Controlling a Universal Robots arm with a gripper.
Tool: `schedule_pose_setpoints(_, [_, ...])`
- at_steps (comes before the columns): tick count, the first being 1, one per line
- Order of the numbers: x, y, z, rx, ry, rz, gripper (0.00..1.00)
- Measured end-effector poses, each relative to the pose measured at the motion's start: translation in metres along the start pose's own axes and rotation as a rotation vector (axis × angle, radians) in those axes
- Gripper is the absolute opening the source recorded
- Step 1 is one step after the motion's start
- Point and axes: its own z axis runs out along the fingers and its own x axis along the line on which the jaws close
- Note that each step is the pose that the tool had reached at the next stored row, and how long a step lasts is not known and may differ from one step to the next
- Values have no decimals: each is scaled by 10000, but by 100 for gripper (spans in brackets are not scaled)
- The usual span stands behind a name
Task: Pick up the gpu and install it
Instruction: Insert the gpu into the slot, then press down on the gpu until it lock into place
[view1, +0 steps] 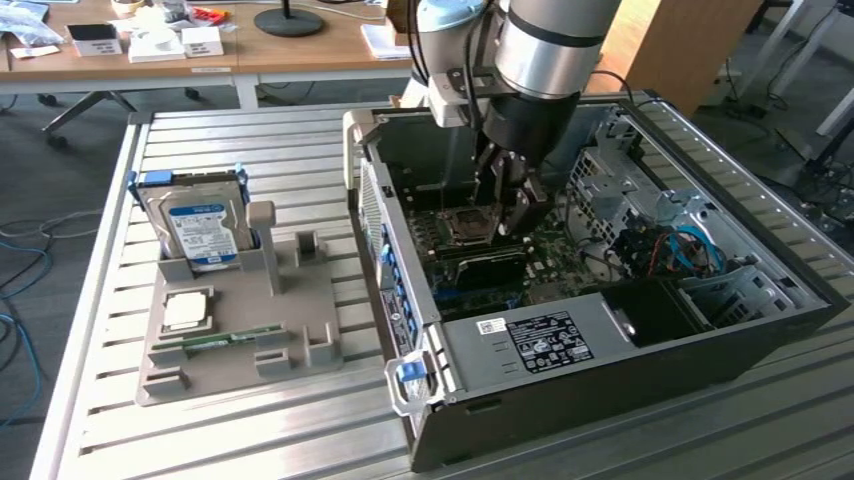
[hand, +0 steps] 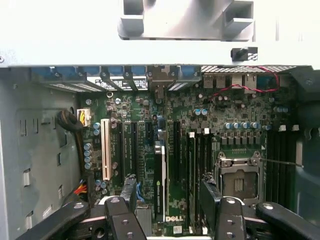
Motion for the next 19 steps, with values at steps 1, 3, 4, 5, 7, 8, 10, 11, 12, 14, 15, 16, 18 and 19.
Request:
schedule_pose_setpoints(1, [0, 0, 0, 0, 0, 0, 63])
schedule_pose_setpoints(3, [0, 0, -1, -1, 1, 1, 63])
schedule_pose_setpoints(4, [0, 0, -1, 0, 1, 0, 63])
schedule_pose_setpoints(5, [0, 0, -1, 0, 2, 0, 63])
schedule_pose_setpoints(7, [0, 0, -1, -1, 2, 1, 63])
schedule_pose_setpoints(8, [0, 0, -1, 0, 1, 1, 63])
schedule_pose_setpoints(10, [0, 0, -1, 0, 1, 0, 63])
schedule_pose_setpoints(11, [0, 0, -1, 0, 2, 0, 63])
schedule_pose_setpoints(12, [0, 0, -1, 0, 2, 0, 63])
schedule_pose_setpoints(14, [0, 0, -1, -1, 2, 1, 63])
schedule_pose_setpoints(15, [0, 0, -1, 0, 1, 1, 62])
schedule_pose_setpoints(16, [0, 0, -1, -1, 2, 0, 55])
schedule_pose_setpoints(18, [0, 0, -1, -1, 2, 0, 49])
schedule_pose_setpoints(19, [0, 0, -1, -1, 1, 1, 49])
